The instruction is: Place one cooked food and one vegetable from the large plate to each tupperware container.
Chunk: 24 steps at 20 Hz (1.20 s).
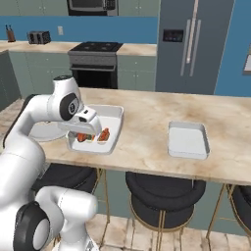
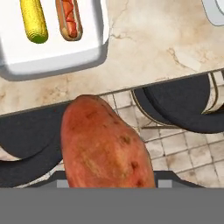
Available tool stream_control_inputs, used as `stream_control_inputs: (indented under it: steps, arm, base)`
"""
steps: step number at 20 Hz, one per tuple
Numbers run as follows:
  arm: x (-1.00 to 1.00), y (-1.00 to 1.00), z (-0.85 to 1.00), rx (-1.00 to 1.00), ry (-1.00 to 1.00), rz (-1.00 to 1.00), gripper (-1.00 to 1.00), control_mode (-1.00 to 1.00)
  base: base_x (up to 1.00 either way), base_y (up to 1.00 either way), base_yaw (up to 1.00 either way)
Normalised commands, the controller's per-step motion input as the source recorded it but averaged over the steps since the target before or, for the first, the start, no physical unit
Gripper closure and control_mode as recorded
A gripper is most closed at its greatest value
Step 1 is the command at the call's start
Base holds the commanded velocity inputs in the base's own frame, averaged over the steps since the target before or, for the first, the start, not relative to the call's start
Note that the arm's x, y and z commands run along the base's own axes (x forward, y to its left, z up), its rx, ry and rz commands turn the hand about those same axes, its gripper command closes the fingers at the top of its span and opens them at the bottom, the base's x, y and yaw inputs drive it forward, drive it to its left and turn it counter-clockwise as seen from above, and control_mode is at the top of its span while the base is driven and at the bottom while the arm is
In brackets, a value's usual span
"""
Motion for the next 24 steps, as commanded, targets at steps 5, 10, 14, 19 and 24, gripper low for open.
stream_control_inputs:
  steps: [5,10,14,19,24]
  arm:
    - [0.0,0.0,0.0,0.0,0.0,0.0,1.0,1.0]
    - [0.0,0.0,0.0,0.0,0.0,0.0,1.0,1.0]
    - [0.0,0.0,0.0,0.0,0.0,0.0,1.0,1.0]
    - [0.0,0.0,0.0,0.0,0.0,0.0,1.0,1.0]
    - [0.0,0.0,0.0,0.0,0.0,0.0,1.0,1.0]
  base:
    - [0.06,-0.77,0.01]
    - [0.08,-0.81,0.0]
    - [0.06,-0.73,0.0]
    - [0.27,-0.53,0.0]
    - [0.51,-0.25,0.0]
